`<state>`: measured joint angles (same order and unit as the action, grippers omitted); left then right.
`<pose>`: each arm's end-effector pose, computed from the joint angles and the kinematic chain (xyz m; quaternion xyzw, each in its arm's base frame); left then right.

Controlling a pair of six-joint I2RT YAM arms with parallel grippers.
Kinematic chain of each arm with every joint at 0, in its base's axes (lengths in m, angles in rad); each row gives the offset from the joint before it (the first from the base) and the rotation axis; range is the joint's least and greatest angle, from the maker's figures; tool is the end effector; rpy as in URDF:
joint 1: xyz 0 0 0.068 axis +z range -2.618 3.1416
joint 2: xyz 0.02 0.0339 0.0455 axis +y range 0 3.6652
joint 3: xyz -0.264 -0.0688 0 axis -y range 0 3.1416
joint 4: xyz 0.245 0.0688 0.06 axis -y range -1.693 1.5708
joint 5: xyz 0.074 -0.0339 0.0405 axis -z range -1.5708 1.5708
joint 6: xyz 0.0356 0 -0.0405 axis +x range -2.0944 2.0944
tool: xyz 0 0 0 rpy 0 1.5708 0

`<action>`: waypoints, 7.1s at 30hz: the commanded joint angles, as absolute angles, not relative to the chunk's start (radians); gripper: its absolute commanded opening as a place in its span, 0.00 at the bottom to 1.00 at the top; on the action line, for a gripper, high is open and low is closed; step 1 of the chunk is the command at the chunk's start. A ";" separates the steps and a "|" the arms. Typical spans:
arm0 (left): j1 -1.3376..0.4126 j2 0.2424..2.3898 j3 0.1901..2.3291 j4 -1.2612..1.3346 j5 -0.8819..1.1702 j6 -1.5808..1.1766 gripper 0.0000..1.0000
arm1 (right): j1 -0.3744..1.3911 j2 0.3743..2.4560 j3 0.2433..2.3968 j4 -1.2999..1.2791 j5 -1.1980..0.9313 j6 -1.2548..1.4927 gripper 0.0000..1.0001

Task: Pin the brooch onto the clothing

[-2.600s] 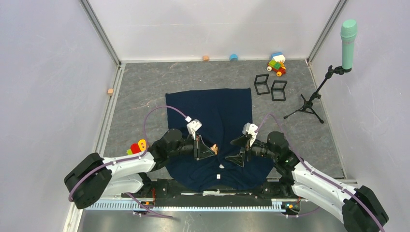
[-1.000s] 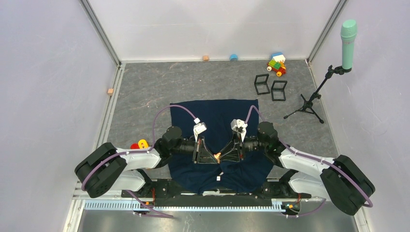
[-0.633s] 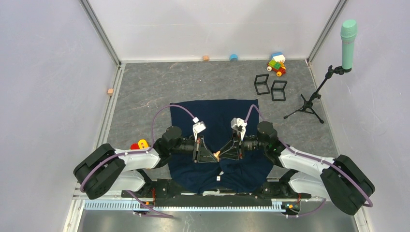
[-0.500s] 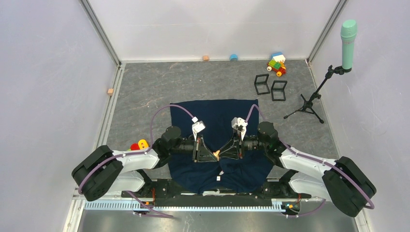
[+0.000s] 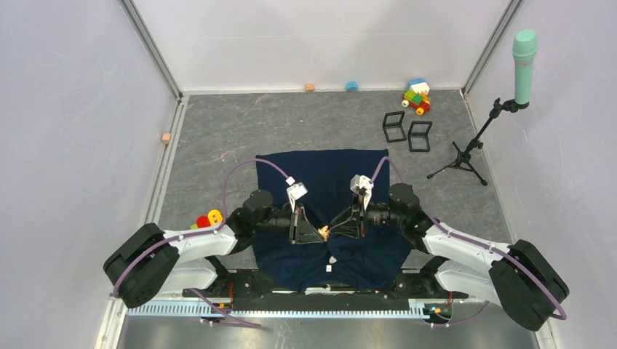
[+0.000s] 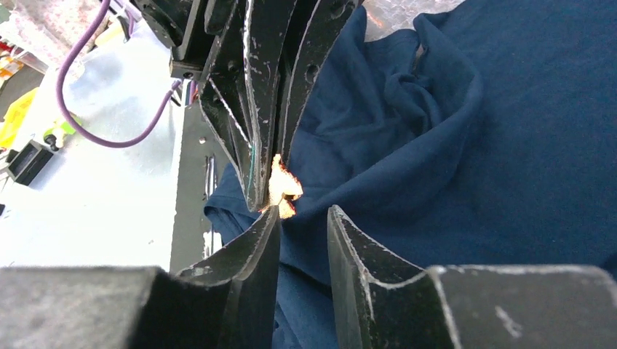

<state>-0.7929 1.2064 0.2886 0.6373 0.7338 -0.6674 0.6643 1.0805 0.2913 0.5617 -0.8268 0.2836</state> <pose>0.1367 -0.1727 0.1742 0.2621 0.7308 -0.5879 0.2270 0.1464 0.1479 0.1926 -0.3811 0.6566 0.5399 0.3635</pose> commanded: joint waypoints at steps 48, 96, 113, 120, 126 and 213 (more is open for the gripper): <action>-0.219 1.889 1.221 -0.377 -0.160 -0.436 0.86 | 0.218 1.814 1.049 -0.041 0.103 0.056 0.66; 0.029 2.451 2.165 -0.288 0.095 -0.425 0.68 | 0.124 2.467 1.962 0.297 -0.187 0.228 0.51; -0.110 1.661 1.272 -0.250 0.005 -0.512 0.99 | 0.123 1.790 1.363 0.076 -0.276 0.125 0.82; -0.312 1.395 0.862 -0.270 -0.072 -0.585 0.99 | 0.123 1.427 0.937 -0.078 -0.122 0.175 0.82; -0.427 1.254 0.697 -0.361 -0.162 -0.620 1.00 | 0.118 1.202 0.692 -0.172 0.091 0.173 0.83; -1.009 1.101 0.284 0.168 0.137 -0.751 1.00 | 0.471 1.916 1.018 0.422 -0.447 0.305 0.82</action>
<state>-0.9955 1.1286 0.3233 0.1509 0.1005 -0.7750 0.4625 1.8755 0.9630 0.3542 -0.4351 0.2958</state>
